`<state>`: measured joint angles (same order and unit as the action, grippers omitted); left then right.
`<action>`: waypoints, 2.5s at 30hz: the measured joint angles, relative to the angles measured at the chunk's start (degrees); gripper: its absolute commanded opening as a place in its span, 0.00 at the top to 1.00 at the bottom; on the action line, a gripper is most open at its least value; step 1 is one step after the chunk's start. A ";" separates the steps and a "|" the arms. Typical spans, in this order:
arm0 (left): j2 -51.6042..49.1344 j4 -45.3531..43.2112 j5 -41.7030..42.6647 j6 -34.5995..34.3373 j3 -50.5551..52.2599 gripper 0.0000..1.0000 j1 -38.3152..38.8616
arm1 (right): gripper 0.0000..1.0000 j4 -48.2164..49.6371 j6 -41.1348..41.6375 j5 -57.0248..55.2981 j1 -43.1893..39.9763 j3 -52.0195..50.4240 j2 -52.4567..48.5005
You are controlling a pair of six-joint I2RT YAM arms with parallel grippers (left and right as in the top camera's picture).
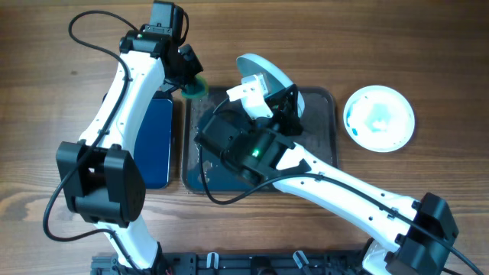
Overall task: Clean dirty plates on tray and stack at the side
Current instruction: 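Lift the plate with the right gripper and stack it on the plates, then lower the sponge onto the blue tray and open the left gripper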
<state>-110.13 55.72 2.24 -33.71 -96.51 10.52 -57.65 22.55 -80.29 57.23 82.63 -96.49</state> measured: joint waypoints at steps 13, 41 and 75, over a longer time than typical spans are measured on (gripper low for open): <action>0.00 -0.48 0.00 -0.02 0.00 0.96 0.00 | 0.96 1.01 0.00 -2.40 0.00 0.00 0.00; 0.00 -1.77 0.00 -0.02 0.00 0.96 0.00 | 0.96 -1.27 1.64 90.36 -80.30 -3.37 -0.04; 0.22 10.01 -18.88 15.89 9.53 0.96 -11.19 | 0.41 1.73 -3.43 93.37 -68.57 -0.50 -0.02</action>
<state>-109.91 65.73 -16.64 -17.82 -86.98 -0.67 -55.92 19.11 13.08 -11.33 82.13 -96.51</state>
